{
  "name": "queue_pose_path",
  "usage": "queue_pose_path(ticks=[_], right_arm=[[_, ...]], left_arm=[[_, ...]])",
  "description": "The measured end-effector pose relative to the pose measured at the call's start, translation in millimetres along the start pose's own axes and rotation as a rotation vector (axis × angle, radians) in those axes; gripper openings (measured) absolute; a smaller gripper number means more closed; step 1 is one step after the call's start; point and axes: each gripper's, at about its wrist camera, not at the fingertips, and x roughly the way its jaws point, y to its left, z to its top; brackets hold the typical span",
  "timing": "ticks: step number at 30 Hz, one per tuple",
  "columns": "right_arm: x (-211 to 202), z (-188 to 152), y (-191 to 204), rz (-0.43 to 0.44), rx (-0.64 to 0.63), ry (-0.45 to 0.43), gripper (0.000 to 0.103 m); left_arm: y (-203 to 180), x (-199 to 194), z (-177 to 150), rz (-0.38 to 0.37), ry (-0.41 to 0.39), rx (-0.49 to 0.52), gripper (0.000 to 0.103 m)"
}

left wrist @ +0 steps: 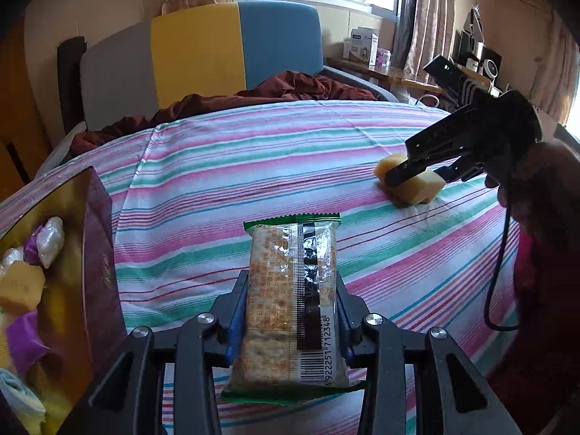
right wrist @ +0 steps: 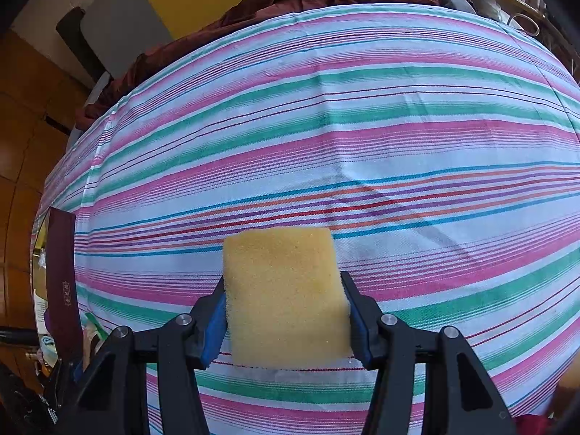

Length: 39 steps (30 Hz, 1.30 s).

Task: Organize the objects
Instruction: 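Lift the cracker bar with the left tool and carry it toward the gold box, then lower the cracker bar into the gold box and open the left tool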

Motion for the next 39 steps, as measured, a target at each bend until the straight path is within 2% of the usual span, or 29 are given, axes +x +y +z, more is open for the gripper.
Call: queue_pose_path(ticks=[9, 22, 26, 33, 35, 39], right_arm=[[-5.7, -3.9, -6.9, 0.004, 0.002, -0.002, 0.056], [-10.1, -5.7, -11.0, 0.001, 0.001, -0.003, 0.056], [-10.4, -6.0, -10.2, -0.008, -0.005, -0.003, 0.056], [-9.0, -5.0, -3.6, -0.043, -0.036, -0.001, 0.056], [-8.5, -6.2, -3.4, -0.050, -0.043, -0.001, 0.056], [-9.4, -6.9, -4.7, -0.043, -0.036, -0.003, 0.056]], left_arm=[[19.0, -47.7, 3.0, 0.010, -0.051, -0.031, 0.041], [99.1, -100.6, -12.9, 0.102, -0.096, -0.191, 0.041], [139.6, -117.5, -26.9, 0.131, -0.102, -0.283, 0.041], [229.6, -131.7, -54.9, 0.127, -0.066, -0.558, 0.041], [241.3, -127.9, -55.0, 0.122, -0.059, -0.595, 0.041], [239.9, -111.8, -37.6, 0.100, -0.048, -0.597, 0.041]])
